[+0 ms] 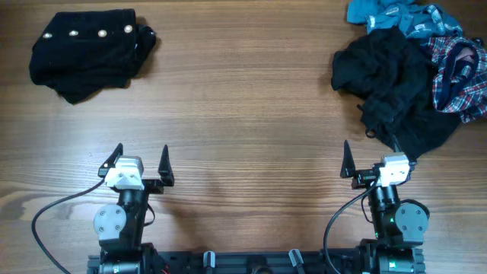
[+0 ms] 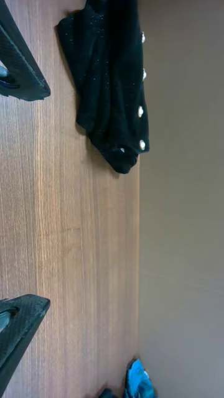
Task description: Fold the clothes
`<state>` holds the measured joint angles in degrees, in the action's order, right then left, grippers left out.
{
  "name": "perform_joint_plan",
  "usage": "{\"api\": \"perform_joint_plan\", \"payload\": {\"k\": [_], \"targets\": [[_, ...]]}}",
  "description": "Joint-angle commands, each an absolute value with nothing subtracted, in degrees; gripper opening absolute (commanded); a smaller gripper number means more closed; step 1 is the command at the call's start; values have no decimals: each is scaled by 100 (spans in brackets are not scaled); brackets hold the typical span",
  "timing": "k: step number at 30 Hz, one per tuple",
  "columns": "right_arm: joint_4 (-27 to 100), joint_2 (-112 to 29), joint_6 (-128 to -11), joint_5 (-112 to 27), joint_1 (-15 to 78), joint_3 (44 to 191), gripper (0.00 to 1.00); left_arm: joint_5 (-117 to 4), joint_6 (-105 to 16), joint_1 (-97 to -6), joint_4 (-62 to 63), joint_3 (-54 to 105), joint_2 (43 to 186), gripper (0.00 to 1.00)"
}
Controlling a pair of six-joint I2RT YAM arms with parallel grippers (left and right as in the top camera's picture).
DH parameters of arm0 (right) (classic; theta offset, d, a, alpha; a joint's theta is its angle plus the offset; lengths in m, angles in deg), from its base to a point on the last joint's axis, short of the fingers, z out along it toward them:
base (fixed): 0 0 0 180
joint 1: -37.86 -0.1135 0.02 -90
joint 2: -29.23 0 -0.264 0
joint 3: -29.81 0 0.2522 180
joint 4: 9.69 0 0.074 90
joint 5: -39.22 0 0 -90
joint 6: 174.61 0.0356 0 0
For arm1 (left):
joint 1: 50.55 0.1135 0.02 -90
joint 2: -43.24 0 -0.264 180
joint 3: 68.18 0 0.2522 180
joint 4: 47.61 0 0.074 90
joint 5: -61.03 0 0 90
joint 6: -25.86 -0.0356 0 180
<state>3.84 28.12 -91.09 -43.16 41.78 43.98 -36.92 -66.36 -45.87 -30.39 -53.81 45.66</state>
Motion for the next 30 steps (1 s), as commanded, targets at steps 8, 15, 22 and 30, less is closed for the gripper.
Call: {"api": "perform_joint_plan", "payload": {"k": [8, 15, 22, 30], "targets": [[369, 2843, -9063, -4395, 4206, 4391, 100, -3635, -6557, -4541, -3015, -5410, 4568, 100], [307, 2843, -8879, -4163, 4206, 4391, 100, -3635, -6557, -4541, -3015, -5410, 4568, 100], [275, 2843, -8237, -4076, 4206, 4391, 99, -3635, -6557, -4541, -3015, -5410, 4568, 100], [299, 2364, -7247, -3774, 4206, 4789, 100, -3635, -6557, -4541, -3015, -5410, 4568, 100]]}}
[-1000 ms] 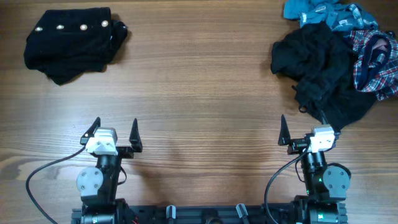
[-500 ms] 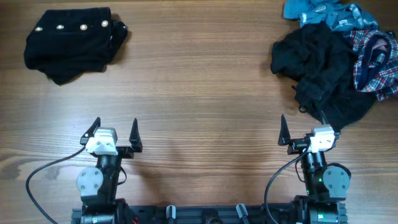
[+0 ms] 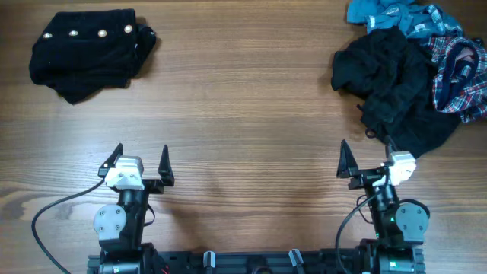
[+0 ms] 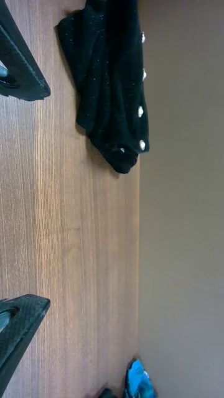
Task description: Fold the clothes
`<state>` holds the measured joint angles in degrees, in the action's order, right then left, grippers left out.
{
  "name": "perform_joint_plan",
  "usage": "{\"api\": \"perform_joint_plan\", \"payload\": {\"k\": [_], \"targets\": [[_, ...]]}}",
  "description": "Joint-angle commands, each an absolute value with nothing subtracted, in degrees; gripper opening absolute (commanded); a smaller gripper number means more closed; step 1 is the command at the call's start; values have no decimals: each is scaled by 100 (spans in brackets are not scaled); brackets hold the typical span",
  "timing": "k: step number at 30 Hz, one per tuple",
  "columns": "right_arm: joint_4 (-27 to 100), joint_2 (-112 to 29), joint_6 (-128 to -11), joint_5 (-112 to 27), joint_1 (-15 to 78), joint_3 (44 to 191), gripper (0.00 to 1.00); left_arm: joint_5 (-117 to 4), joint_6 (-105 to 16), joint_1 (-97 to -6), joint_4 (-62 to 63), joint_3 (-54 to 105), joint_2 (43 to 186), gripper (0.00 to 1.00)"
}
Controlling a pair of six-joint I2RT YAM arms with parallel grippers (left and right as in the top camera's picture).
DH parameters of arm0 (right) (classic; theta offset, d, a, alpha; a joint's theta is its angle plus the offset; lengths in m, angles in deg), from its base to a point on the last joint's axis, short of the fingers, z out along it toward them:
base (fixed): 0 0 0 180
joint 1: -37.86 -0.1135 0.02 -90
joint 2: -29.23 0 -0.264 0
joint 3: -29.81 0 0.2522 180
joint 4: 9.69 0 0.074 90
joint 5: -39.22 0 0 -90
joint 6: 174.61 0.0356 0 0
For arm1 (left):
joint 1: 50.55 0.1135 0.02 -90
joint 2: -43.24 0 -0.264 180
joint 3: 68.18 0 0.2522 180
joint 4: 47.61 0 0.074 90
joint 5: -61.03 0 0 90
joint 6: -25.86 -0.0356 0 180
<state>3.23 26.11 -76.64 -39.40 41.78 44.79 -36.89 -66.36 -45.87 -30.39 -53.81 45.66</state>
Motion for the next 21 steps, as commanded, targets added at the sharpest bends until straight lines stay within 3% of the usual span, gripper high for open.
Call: {"api": "perform_joint_plan", "payload": {"k": [1, 8, 16, 21], "targets": [[327, 1820, -7262, -3739, 4206, 5143, 100, -3635, -6557, -4541, -3015, -5410, 4568, 100], [967, -805, -7524, -3481, 4206, 7125, 100, -3635, -6557, -4541, -3015, -5410, 4568, 100], [3555, -4097, -7555, -2509, 4206, 10616, 100, -3635, -6557, -4541, -3015, -5410, 4568, 100], [3394, -5023, -7708, -1322, 4206, 11460, 100, -3635, -6557, -4541, -3015, -5410, 4568, 100]]}}
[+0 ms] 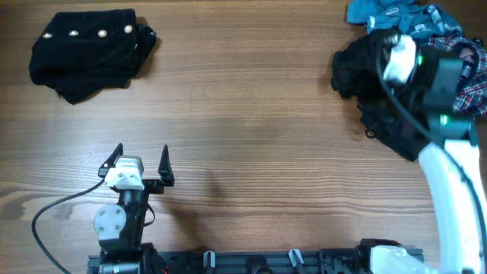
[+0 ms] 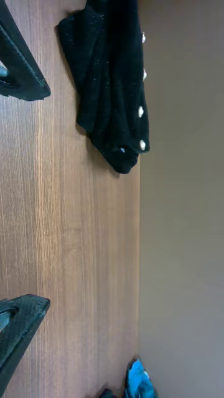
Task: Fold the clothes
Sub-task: 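Reach the right gripper into the clothes pile and grasp the plaid garment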
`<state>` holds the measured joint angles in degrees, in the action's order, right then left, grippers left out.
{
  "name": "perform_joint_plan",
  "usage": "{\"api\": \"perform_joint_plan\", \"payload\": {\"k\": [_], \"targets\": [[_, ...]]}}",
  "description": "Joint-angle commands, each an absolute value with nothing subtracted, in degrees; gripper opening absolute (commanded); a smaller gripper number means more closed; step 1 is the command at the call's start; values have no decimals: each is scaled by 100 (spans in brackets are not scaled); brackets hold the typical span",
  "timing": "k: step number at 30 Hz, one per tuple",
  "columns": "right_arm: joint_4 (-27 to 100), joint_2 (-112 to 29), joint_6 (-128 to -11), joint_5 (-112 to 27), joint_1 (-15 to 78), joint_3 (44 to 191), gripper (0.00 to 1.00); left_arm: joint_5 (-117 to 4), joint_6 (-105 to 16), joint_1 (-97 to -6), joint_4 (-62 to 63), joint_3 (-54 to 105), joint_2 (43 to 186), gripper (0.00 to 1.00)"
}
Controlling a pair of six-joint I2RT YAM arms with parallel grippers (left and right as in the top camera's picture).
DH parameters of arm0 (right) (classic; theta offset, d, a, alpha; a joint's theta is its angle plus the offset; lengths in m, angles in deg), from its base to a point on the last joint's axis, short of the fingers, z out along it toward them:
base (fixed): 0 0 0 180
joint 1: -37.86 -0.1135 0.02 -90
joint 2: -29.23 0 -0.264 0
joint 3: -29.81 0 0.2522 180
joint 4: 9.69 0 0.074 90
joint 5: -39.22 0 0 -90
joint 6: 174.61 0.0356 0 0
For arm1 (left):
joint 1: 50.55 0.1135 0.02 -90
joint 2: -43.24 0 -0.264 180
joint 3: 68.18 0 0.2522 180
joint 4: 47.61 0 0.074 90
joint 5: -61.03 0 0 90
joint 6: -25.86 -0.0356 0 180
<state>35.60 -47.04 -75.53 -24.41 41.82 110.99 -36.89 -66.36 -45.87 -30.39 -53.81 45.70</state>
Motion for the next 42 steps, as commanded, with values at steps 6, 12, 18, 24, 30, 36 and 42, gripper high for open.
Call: {"api": "perform_joint_plan", "payload": {"k": [6, 12, 18, 24, 30, 36, 42], "targets": [[3225, -5017, -7990, -1348, 4383, 11462, 94, -3635, -6557, -4541, -3015, -5410, 4568, 100], [3813, -5006, -7680, -2845, 5273, 11462, 91, -3635, -6557, -4541, -3015, -5410, 4568, 100], [4156, -5008, -7054, -4441, 6167, 11457, 96, -3635, -6557, -4541, -3015, -5410, 4568, 100], [4318, -5251, -6477, -4941, 6611, 11444, 97, -3635, -6557, -4541, -3015, -5410, 4568, 100], [4104, -6035, -6783, -4731, 6952, 11444, 99, -3635, -6557, -4541, -3015, -5410, 4568, 100], [3538, -6656, -6875, -4635, 6997, 11444, 98, -3635, -6557, -4541, -3015, -5410, 4568, 100], [2976, -6925, -7566, -4342, 6997, 11444, 86, -3635, -6557, -4541, -3015, -5410, 4568, 100]]}}
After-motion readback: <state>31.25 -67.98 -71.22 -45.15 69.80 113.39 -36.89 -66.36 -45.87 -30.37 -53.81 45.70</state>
